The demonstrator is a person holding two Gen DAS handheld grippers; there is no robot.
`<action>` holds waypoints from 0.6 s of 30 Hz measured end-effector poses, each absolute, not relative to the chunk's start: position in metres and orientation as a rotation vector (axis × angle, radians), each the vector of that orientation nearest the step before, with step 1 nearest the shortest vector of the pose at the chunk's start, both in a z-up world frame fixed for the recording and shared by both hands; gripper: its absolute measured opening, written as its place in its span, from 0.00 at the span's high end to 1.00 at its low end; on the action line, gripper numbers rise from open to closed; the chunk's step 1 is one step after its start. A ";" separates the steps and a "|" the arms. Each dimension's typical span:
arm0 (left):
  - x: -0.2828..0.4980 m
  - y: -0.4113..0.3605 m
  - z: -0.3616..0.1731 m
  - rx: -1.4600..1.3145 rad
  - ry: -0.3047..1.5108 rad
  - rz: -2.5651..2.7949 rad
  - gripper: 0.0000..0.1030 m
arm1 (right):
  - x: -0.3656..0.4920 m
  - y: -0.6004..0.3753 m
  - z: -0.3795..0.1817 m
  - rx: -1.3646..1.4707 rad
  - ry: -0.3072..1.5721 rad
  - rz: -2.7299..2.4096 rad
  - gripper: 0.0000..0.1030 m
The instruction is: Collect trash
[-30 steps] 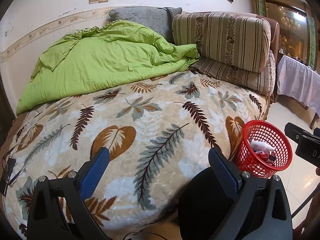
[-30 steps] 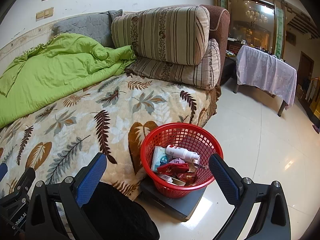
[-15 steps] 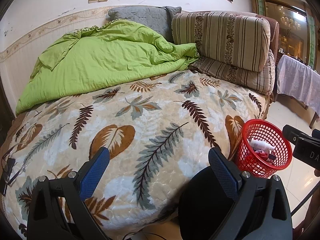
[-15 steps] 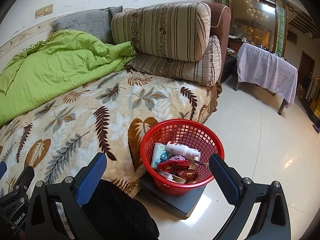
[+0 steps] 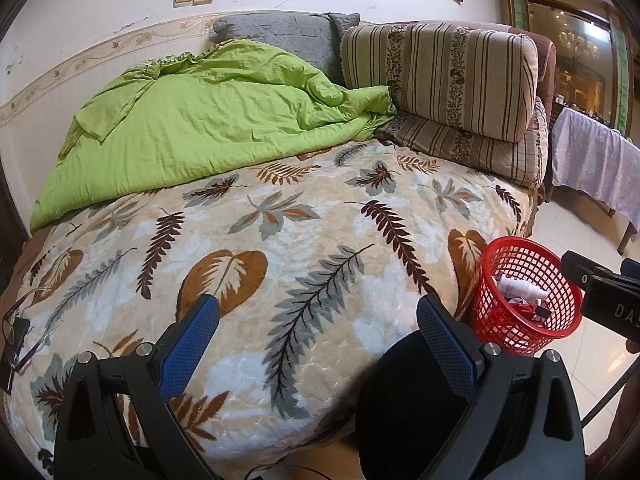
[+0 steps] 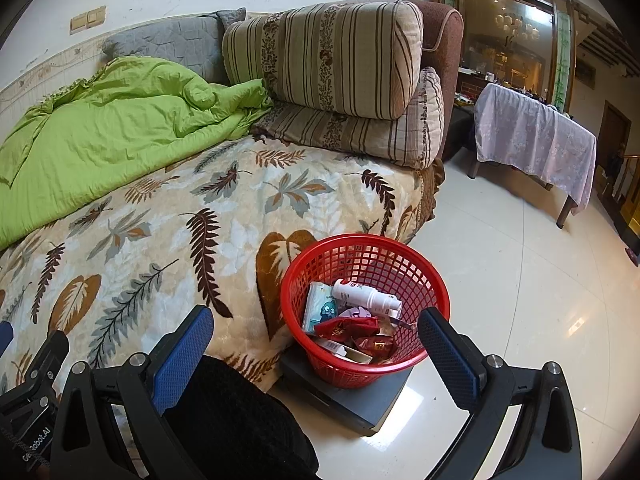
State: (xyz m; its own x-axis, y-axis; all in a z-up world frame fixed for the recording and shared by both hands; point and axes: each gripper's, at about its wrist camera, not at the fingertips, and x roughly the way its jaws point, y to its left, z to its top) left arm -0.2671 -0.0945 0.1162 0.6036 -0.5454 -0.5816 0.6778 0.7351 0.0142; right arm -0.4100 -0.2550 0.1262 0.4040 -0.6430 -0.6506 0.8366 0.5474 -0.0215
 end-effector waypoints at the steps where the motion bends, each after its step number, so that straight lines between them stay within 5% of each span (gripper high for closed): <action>1: -0.267 -0.094 0.116 0.243 0.586 -0.716 0.04 | -0.410 -0.255 0.126 0.332 0.659 -0.955 0.00; 18: -0.257 -0.087 0.115 0.218 0.616 -0.690 0.04 | -0.394 -0.251 0.136 0.266 0.600 -0.883 0.00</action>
State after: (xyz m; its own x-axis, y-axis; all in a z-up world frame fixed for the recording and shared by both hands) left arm -0.2575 -0.0866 0.1146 0.6033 -0.5284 -0.5973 0.6528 0.7574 -0.0106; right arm -0.3939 -0.2507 0.1355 0.4851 -0.6432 -0.5924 0.7876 0.6157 -0.0236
